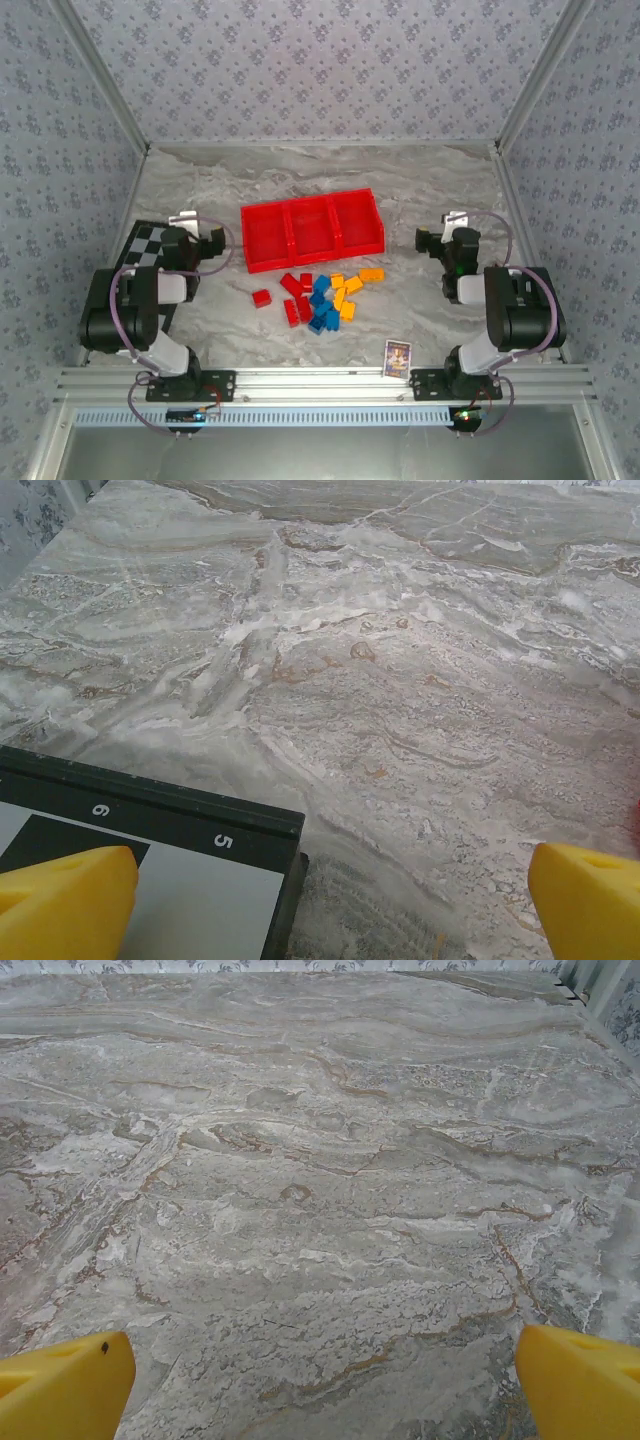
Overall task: Sort the legos into containers by color
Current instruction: Rotate the container at the center of the table.
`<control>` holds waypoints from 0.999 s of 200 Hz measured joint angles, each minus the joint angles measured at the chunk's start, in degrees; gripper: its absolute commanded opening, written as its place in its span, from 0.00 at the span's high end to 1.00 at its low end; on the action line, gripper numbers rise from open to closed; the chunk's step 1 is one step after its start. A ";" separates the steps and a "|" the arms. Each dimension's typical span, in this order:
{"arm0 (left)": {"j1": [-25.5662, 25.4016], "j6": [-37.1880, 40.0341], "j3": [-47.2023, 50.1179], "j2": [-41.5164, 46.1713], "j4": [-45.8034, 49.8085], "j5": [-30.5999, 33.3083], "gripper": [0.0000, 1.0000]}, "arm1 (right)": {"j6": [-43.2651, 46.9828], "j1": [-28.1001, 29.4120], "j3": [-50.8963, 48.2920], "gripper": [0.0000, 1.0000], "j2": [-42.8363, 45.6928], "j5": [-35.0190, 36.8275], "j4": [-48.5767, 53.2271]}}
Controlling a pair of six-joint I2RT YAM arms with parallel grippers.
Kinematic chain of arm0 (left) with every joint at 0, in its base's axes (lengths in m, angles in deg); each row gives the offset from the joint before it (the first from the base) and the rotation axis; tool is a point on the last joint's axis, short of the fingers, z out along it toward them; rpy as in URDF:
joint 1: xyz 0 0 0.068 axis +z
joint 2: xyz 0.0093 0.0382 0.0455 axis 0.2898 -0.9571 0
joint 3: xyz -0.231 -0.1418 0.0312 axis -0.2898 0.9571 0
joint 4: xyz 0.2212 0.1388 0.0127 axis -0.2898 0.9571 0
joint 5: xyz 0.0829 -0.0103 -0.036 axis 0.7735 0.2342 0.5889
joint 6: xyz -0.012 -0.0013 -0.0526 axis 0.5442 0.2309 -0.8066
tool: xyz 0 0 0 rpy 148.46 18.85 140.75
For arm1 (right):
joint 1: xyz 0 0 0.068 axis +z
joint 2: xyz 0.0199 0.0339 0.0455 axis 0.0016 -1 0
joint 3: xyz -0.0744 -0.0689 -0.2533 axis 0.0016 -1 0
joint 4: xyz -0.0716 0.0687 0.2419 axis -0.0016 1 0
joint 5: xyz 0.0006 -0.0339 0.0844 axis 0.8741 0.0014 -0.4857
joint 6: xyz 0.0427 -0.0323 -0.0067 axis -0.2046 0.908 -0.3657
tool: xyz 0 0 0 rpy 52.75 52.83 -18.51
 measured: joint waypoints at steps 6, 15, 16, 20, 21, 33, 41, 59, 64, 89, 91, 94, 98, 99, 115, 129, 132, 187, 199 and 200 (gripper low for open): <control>0.00 0.00 0.00 0.00 0.00 -0.22 0.00 | 0.00 0.00 0.00 0.00 0.00 0.00 0.00; 0.00 0.00 0.00 0.00 0.00 -0.37 0.00 | 0.00 0.00 0.00 0.00 0.00 0.00 0.00; 0.00 0.00 0.00 0.00 0.00 -0.37 0.00 | 0.00 0.00 0.00 0.00 0.00 0.00 0.00; 0.00 -0.02 0.00 0.00 0.00 -0.48 0.00 | 0.00 0.00 0.00 0.00 0.00 0.00 0.00; 0.00 0.00 0.00 0.00 0.00 -0.48 0.00 | 0.00 0.00 0.00 0.00 0.00 0.00 0.00; 0.00 0.00 0.00 0.00 0.00 -0.52 0.00 | 0.00 0.00 0.00 0.00 0.00 0.00 0.00; 0.00 0.00 0.00 0.00 0.00 -0.63 0.00 | 0.00 -0.02 0.00 0.00 0.00 -0.02 0.00; 0.00 0.00 0.00 0.00 0.00 -0.68 0.00 | 0.00 -0.07 0.00 0.00 0.00 -0.11 0.00; 0.00 0.00 0.00 0.00 0.00 -0.68 0.00 | -0.02 -0.15 0.00 0.00 0.00 -0.33 0.00; 0.00 0.00 0.00 0.00 0.00 -0.68 0.00 | -0.11 -1.29 0.00 0.00 0.00 -1.14 0.00; 0.00 0.00 0.00 0.00 0.00 -0.68 0.00 | -0.11 -1.38 0.00 0.00 0.00 -1.14 0.00; 0.00 0.00 0.00 0.00 0.00 -0.68 0.00 | -0.11 -1.46 0.00 0.01 0.00 -1.14 0.00; 0.00 0.00 0.00 0.00 0.00 -0.68 0.00 | -0.11 -1.62 0.00 0.00 0.00 -1.14 0.00; 0.00 0.00 0.00 0.00 0.00 -0.68 0.00 | -0.11 -1.64 0.00 0.00 0.00 -1.14 0.00; 0.00 0.00 0.00 0.00 0.00 -0.68 0.00 | -0.11 -1.75 0.00 0.00 0.00 -1.14 0.00; -0.02 0.00 0.00 0.00 0.02 -0.66 0.00 | -0.11 -1.75 0.00 0.00 0.00 -1.16 0.00; -0.04 0.00 0.00 0.00 0.02 -0.63 0.00 | -0.11 -1.75 0.00 0.00 0.00 -1.16 0.00; -2.99 0.90 -4.31 4.00 11.61 4.07 0.00 | -1.18 -0.96 -2.03 0.00 1.92 3.28 -1.75; -4.98 1.31 -7.04 6.14 16.26 8.61 0.00 | -1.99 -0.87 -4.00 0.01 6.10 5.05 -0.52; -5.25 1.38 -7.30 6.36 16.61 9.27 0.00 | -2.08 -0.87 -4.17 0.01 6.78 5.33 -0.15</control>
